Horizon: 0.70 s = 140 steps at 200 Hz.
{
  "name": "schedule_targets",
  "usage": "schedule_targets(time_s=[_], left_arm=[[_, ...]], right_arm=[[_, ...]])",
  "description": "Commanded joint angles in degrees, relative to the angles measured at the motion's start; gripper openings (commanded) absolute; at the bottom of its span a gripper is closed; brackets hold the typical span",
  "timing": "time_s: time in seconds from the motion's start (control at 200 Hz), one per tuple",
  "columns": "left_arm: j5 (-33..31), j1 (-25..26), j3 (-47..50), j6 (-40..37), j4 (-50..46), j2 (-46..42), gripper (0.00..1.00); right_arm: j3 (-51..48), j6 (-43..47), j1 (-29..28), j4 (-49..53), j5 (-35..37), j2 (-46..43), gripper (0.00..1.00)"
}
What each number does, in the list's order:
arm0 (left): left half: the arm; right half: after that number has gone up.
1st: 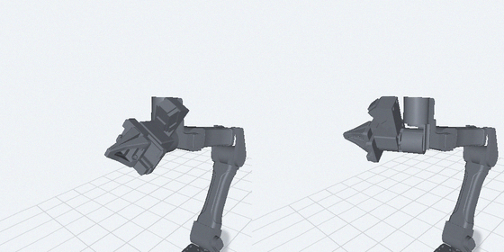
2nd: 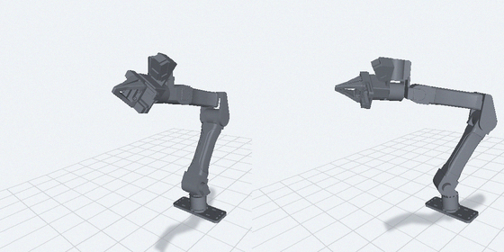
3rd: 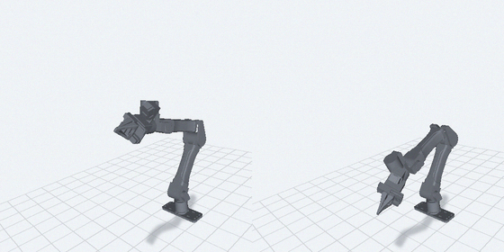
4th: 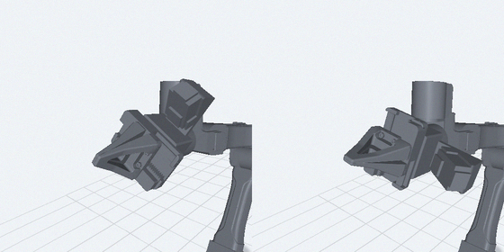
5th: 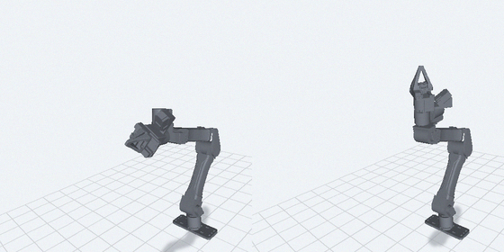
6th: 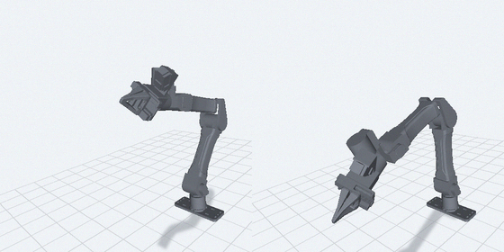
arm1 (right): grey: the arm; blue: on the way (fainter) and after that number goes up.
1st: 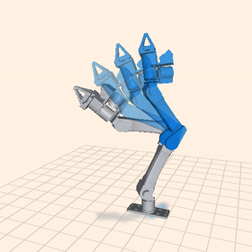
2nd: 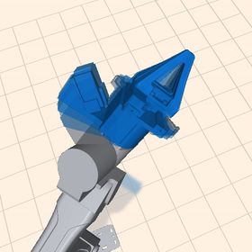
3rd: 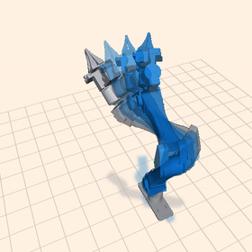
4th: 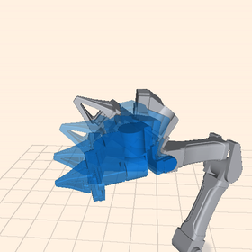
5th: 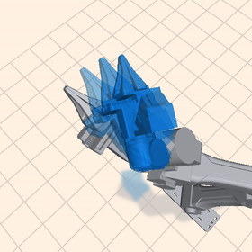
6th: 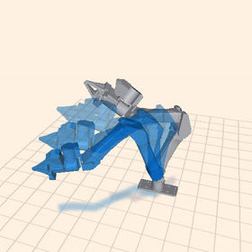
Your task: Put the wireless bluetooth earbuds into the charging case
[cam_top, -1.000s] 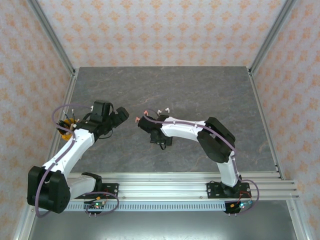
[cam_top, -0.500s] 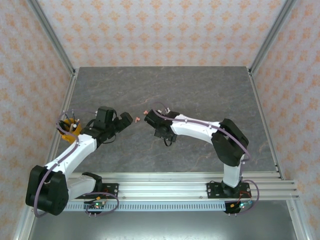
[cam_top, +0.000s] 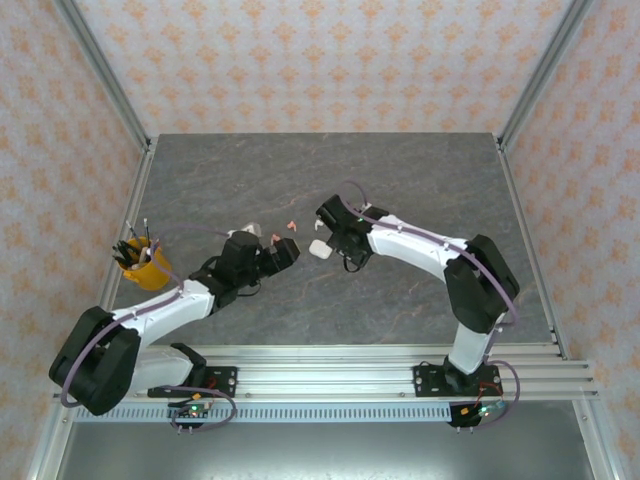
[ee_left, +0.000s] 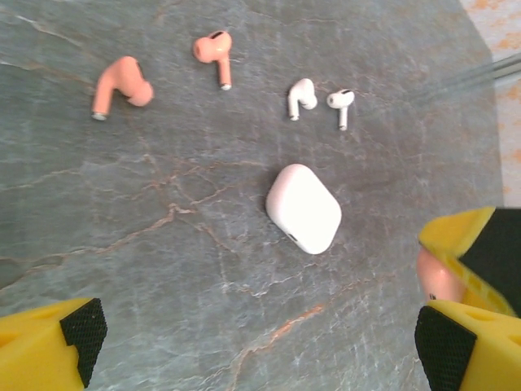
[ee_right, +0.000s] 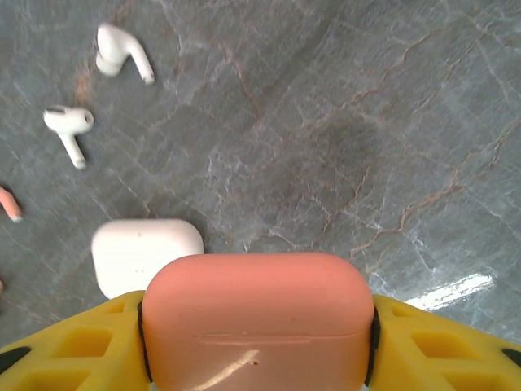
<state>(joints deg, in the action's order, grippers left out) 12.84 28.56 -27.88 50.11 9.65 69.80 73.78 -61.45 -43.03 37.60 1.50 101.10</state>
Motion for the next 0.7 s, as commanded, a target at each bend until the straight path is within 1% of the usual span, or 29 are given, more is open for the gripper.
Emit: schedule_targets(time_s=[0.0,0.15,0.375,0.515,0.696], left_arm=[[-5.07,2.52,2.24,0.87,10.28,0.70,1.00],[-7.94,6.09,2.85,0.35,16.05,2.74,1.00],[-8.85,9.78,-0.33,-0.72,21.41,9.14,0.99],[-9.36,11.51,-2.54,-0.29,24.71,13.20,0.97],[-10.18,12.99,-4.96,0.24,27.91,16.40,0.90]], right_arm=[[-0.77,-2.72,1.54,-2.09,-1.70,-2.61,0.56],[-0.65,-3.88,3.52,-3.76,-5.03,-3.10,0.56],[-0.91,-6.20,5.73,-6.80,-10.31,-3.50,0.56],[-0.79,-7.64,6.68,-7.98,-12.79,-3.72,0.56],[-0.68,-8.81,7.56,-8.38,-14.22,-4.39,0.56]])
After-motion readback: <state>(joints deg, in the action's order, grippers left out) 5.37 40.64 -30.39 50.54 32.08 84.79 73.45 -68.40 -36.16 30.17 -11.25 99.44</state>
